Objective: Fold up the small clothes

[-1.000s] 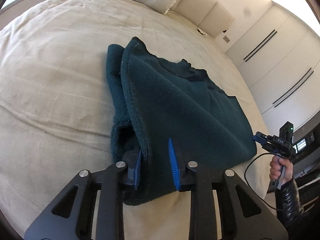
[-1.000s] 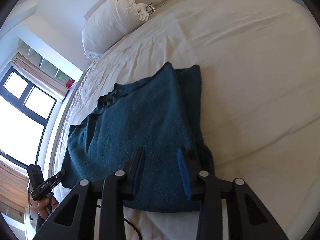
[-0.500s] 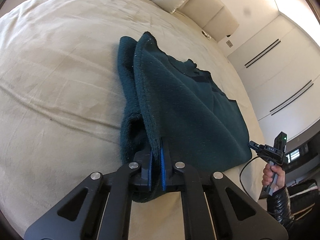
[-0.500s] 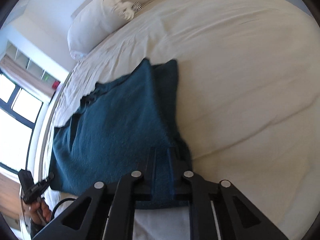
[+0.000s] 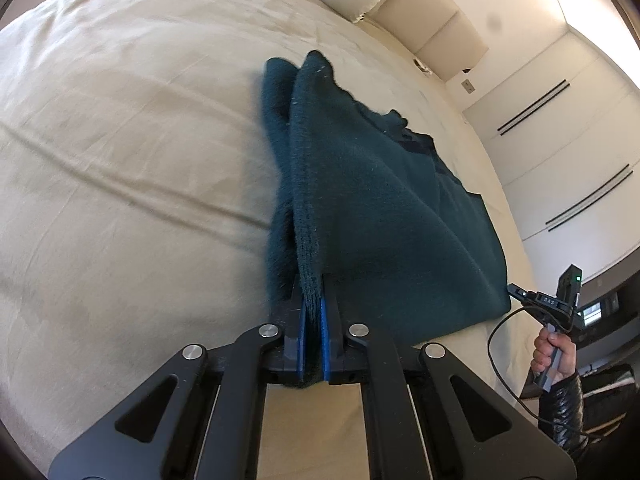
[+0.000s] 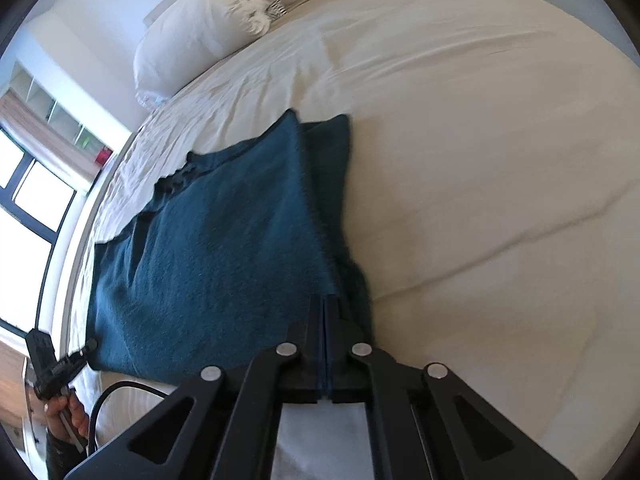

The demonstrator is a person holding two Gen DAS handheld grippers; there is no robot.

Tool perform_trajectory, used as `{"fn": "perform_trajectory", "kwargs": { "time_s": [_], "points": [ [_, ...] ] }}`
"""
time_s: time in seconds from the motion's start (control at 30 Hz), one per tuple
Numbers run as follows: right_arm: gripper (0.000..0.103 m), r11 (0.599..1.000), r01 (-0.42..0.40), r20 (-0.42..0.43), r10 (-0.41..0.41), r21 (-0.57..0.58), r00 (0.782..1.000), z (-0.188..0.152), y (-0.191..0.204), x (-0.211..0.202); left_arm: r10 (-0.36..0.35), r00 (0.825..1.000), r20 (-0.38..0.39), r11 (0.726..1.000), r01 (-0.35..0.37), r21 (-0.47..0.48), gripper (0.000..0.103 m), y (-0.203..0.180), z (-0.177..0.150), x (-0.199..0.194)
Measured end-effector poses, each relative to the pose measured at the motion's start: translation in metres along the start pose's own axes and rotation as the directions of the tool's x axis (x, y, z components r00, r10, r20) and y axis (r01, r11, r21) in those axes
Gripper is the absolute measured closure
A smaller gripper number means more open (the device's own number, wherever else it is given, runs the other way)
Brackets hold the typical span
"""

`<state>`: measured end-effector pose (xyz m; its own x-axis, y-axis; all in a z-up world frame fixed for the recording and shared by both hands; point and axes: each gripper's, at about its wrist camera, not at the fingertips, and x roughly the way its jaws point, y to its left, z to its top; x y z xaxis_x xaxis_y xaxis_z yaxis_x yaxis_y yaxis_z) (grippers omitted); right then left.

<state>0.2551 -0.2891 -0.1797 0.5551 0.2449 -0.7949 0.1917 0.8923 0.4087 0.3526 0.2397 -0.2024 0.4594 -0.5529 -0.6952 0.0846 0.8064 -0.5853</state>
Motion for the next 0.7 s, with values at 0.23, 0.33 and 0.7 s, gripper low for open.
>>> {"fn": "perform_trajectory", "kwargs": {
  "time_s": [0.23,0.33,0.7],
  "points": [
    [0.102,0.993,0.017,-0.011,-0.016,0.117,1.0,-0.02,-0.042,0.003,-0.02,1.0,0.005,1.0,0.02,-0.021,0.099,0.008,-0.006,0.0],
    [0.099,0.99,-0.125,0.056,0.122,0.067,0.991,-0.021,-0.029,-0.012,-0.021,1.0,0.003,0.999,0.022,-0.027,0.099,0.01,-0.004,0.004],
    [0.06,0.996,-0.083,0.066,0.084,-0.012,0.994,0.001,-0.009,-0.014,-0.032,0.999,-0.003,0.998,0.032,-0.055,0.098,0.017,-0.004,0.004]
  ]
}}
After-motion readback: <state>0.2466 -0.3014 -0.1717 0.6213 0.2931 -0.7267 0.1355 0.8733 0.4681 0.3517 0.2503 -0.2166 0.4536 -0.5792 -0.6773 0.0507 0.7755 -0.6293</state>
